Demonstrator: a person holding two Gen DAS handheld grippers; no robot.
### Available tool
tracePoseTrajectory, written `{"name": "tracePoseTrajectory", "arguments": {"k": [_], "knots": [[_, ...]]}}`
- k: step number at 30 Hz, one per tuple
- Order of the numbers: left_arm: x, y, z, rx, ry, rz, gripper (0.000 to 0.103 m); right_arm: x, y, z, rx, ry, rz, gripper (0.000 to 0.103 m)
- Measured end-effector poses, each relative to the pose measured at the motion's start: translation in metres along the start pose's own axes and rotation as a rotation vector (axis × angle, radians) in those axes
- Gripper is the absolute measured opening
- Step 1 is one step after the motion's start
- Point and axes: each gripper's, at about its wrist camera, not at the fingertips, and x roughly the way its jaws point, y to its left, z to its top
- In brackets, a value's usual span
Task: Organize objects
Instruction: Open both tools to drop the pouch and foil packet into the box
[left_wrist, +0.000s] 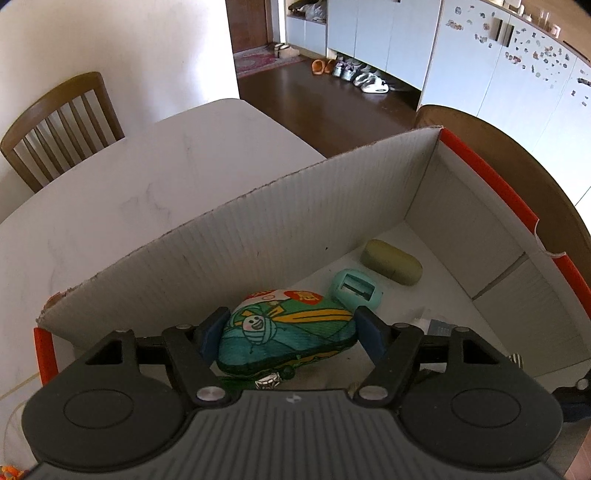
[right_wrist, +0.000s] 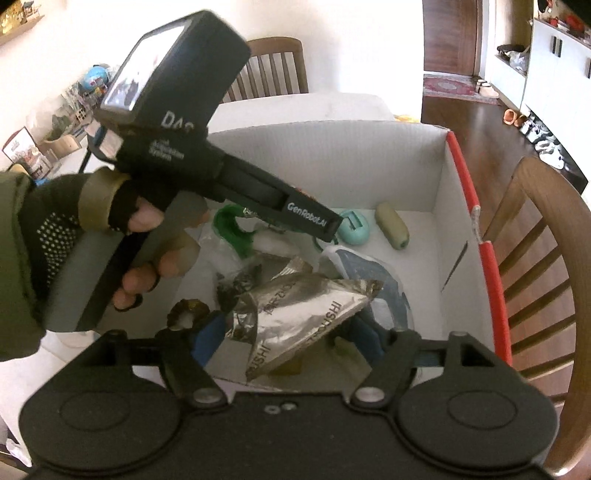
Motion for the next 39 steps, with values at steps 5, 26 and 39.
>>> {"name": "tracePoseTrajectory", "arguments": {"k": [5, 26, 39], "knots": [[-0.002, 0.002, 0.0, -0.013, 0.004, -0.01, 0.076, -0.009, -0.01, 0.002, 0.016, -0.019, 0.009, 0.075], [-0.069, 0.016, -0.018, -0.078, -0.116, -0.032, 0.08, -0.056, -0.016, -0.006, 0.037, -0.145, 0.029, 0.08], [-0.148, 0.032, -0.054, -0.14, -0.268, -0.071, 0.08, -0.078, 0.0, -0.01, 0.007, -0.187, 0.03, 0.082]]}}
